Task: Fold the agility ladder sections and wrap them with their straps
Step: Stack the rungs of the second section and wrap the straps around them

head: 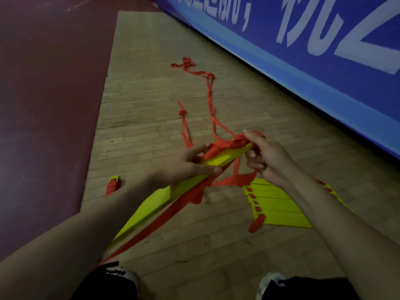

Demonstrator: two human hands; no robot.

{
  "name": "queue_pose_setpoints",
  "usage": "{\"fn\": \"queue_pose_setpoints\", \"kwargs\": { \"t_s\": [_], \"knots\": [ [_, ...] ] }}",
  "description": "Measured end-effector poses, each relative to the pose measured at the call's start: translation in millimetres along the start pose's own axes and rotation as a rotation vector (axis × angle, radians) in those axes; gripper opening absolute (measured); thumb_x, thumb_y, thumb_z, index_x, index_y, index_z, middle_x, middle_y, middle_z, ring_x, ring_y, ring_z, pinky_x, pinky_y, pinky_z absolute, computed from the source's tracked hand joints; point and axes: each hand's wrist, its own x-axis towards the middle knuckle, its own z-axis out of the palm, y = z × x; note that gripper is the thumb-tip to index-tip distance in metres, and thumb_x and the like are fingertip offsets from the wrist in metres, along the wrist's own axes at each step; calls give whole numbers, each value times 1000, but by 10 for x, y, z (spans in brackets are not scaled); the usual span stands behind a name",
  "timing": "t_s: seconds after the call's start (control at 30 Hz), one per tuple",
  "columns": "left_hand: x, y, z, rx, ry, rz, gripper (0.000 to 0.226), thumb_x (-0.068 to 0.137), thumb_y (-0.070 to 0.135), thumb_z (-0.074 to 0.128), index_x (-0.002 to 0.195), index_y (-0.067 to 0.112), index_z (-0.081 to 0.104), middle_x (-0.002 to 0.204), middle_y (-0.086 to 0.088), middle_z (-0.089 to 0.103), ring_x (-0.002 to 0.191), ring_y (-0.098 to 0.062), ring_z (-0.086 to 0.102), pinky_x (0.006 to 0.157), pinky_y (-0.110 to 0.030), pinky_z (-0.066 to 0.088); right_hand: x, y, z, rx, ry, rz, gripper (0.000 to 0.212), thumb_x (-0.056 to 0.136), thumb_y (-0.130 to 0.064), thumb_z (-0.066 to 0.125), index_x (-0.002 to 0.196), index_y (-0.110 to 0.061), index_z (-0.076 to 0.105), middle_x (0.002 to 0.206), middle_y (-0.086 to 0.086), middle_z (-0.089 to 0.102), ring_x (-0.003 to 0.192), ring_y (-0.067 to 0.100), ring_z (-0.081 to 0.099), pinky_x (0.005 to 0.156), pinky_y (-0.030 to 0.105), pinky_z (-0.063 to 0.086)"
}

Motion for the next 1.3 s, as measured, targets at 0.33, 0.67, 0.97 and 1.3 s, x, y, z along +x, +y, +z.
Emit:
{"fn": "queue_pose_setpoints", "kwargs": {
  "t_s": [0.33,0.67,0.97,1.3],
  "knots": [
    [61,-59,140,21,139,41,49,83,8,72,126,13,48,72,2,55,46,-2,54,46,-19,47,18,157,5,-307,75,-72,44,94,-43,53,64,-11,56,42,4,49,29,12,36,37,20,30],
    [84,-212,254,892,376,170,48,92,42,55,134,25,40,115,-5,64,101,-34,61,74,-41,50,60,276,3,-454,89,59,52,99,-46,41,72,-6,58,55,11,54,31,12,37,41,23,33],
    [92,-328,281,1301,540,493,45,75,15,74,114,18,50,86,-4,60,51,-23,62,37,-23,21,50,251,3,-449,116,220,59,92,-59,42,64,-10,56,49,5,51,31,11,32,39,18,29],
    [137,-381,315,748,352,341,23,94,22,53,115,12,54,106,-11,60,96,-31,59,74,-38,49,78,157,57,-168,117,54,34,98,-25,44,67,-12,48,52,6,43,28,6,27,35,15,20]
  ]
}}
